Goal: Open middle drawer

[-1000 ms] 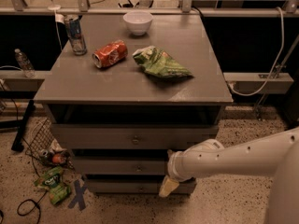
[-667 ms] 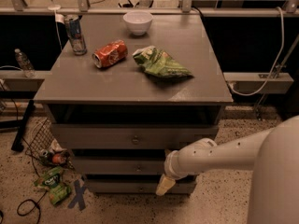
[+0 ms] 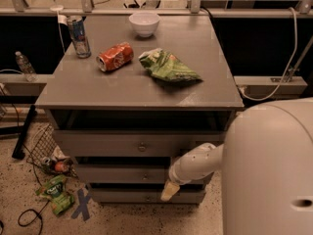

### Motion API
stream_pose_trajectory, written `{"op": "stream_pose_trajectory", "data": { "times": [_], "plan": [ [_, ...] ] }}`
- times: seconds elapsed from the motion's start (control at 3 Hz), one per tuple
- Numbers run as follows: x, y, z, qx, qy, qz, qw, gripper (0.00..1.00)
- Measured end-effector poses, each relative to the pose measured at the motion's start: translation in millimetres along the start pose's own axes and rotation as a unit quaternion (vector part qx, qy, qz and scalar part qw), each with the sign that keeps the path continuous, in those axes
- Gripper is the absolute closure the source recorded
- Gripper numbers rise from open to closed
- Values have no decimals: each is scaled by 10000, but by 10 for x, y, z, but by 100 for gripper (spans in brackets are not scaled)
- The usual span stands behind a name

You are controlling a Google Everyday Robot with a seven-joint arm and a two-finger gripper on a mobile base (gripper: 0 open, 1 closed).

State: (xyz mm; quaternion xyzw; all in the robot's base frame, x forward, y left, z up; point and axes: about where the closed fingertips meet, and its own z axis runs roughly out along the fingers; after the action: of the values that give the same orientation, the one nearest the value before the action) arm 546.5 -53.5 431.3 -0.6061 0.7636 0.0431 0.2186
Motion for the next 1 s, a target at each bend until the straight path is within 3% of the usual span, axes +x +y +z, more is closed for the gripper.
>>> {"op": "stream_pose_trajectory", "data": {
  "times": [0.33, 1.0],
  "plan": [
    [-27, -82, 135, 76, 36, 24, 10000, 13],
    [-44, -11, 302, -77, -1, 16, 10000, 60]
  ]
}}
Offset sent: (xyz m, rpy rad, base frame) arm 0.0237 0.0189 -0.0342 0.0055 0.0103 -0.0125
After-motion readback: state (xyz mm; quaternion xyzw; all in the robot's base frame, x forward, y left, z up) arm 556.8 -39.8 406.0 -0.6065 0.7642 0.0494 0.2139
